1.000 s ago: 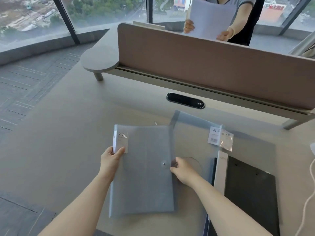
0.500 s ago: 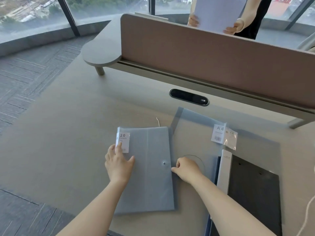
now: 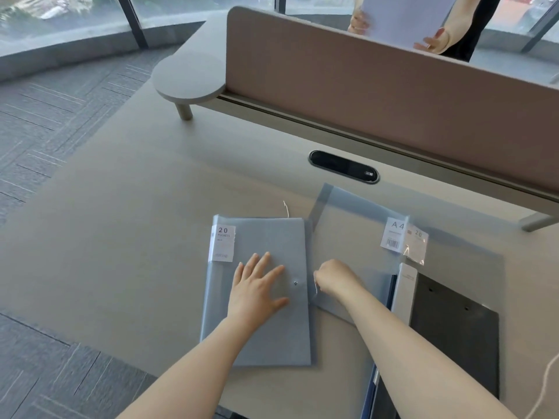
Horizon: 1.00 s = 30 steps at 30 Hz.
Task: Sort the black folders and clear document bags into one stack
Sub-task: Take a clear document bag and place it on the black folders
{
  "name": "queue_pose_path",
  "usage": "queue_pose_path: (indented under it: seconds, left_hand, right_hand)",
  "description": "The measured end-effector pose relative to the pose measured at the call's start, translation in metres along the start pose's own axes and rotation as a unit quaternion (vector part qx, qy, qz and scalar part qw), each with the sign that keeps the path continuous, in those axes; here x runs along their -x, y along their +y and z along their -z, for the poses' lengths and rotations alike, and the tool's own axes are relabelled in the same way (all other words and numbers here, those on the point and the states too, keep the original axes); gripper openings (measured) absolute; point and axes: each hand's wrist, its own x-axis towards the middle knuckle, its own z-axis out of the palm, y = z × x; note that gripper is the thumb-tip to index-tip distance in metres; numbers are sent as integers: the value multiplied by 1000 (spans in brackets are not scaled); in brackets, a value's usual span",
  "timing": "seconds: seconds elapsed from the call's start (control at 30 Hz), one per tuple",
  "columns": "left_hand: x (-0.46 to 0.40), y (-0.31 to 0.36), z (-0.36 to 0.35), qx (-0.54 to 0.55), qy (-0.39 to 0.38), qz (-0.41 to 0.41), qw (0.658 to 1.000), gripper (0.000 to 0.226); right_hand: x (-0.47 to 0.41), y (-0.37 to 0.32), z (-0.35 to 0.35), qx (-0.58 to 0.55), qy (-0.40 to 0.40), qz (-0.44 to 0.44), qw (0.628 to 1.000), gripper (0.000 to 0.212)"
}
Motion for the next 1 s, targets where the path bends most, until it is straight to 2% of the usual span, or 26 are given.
queue_pose_path:
  seconds: [0.1, 0.23, 0.33, 0.5, 0.6, 0.8, 0.9, 1.0]
  left_hand:
    - [1, 1, -1, 2, 4, 0, 1000, 72]
    - [1, 0, -2, 4, -2, 0, 1000, 72]
    - [0, -2, -3, 15, -6, 4, 1000, 75]
    - [0, -6, -9, 31, 0, 14, 999, 88]
    - [1, -8, -9, 30, -7, 10, 999, 86]
    - [2, -8, -7, 14, -6, 12, 1000, 87]
    - [2, -8, -8, 1, -10, 13, 1000, 89]
    - [2, -7, -7, 0, -11, 9, 1000, 89]
  right_hand:
    - [0, -11, -9, -20, 46, 6, 999, 20]
    - [-3, -27, -22, 19, 103, 36, 994, 21]
    - [-4, -38, -32, 83, 130, 96, 983, 23]
    - [2, -42, -48, 170, 112, 185, 962, 24]
    - [9, -37, -55, 205, 88, 208, 952, 23]
    - [24, -16, -52, 154, 73, 197, 965, 18]
    - [27, 1, -44, 112, 69, 144, 981, 30]
    - [23, 9, -32, 85, 75, 97, 989, 29]
